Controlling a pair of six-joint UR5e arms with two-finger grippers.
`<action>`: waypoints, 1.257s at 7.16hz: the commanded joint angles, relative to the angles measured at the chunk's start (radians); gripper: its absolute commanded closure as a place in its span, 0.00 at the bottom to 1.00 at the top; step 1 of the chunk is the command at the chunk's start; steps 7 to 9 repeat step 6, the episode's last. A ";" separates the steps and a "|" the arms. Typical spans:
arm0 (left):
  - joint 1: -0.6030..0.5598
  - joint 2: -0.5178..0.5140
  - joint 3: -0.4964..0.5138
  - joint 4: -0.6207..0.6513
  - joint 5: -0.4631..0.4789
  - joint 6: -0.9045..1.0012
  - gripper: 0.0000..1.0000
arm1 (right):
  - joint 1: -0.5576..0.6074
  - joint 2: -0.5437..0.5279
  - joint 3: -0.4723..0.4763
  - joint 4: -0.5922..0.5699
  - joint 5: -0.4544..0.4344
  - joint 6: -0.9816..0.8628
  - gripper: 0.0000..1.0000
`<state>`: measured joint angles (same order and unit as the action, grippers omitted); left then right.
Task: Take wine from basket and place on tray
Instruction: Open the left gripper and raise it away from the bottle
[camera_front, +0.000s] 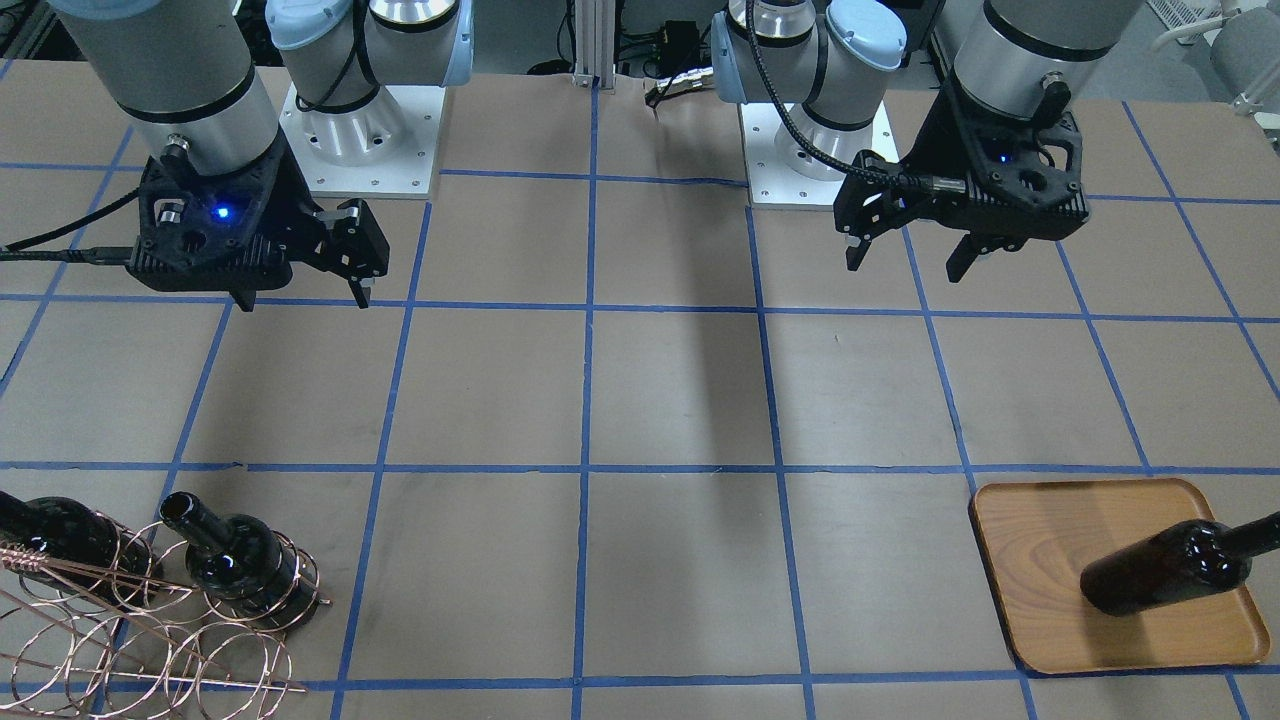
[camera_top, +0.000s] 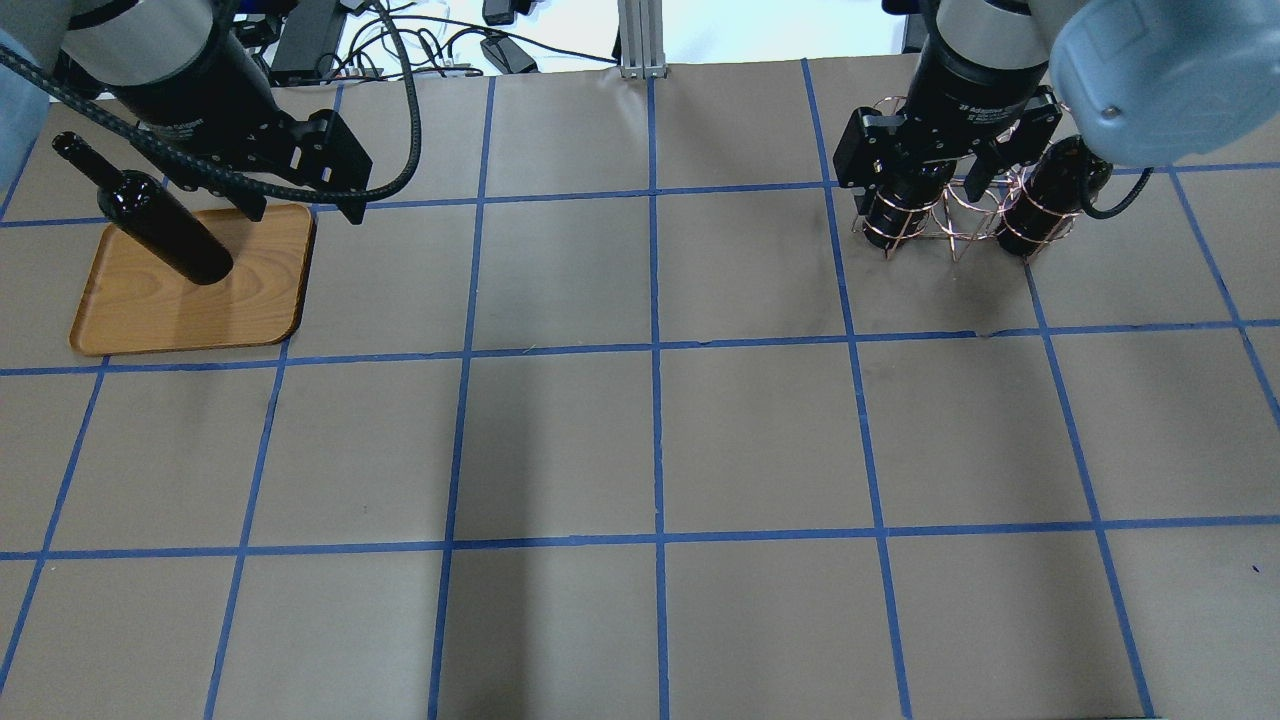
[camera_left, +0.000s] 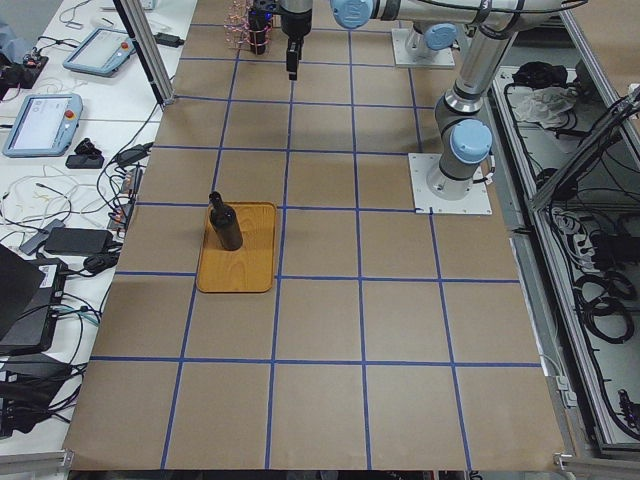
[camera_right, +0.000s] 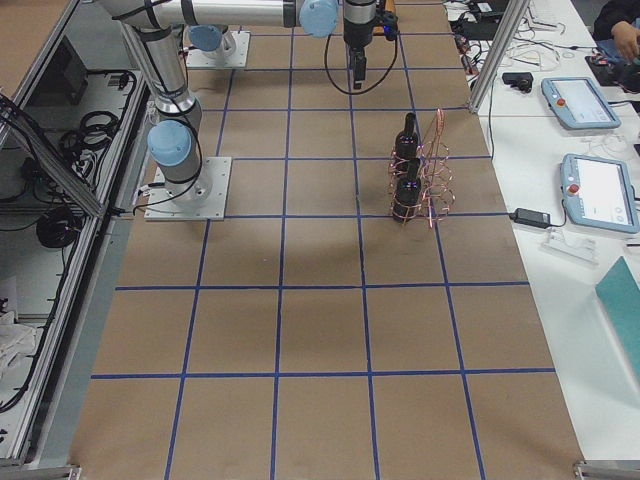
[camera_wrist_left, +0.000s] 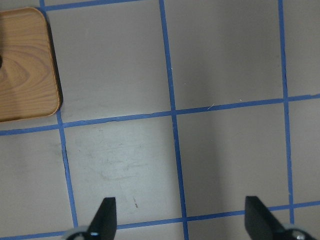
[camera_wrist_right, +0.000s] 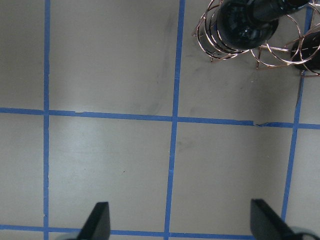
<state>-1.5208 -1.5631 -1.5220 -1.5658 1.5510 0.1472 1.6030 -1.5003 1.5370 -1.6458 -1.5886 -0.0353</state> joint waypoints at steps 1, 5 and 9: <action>-0.001 0.012 0.000 -0.002 0.001 0.000 0.08 | 0.000 0.000 0.000 0.000 -0.002 -0.002 0.00; -0.001 0.017 -0.001 -0.004 0.000 0.002 0.00 | 0.000 0.000 0.002 -0.009 0.001 -0.002 0.00; -0.001 0.017 -0.001 -0.004 0.000 0.002 0.00 | 0.000 0.000 0.002 -0.006 -0.002 -0.002 0.00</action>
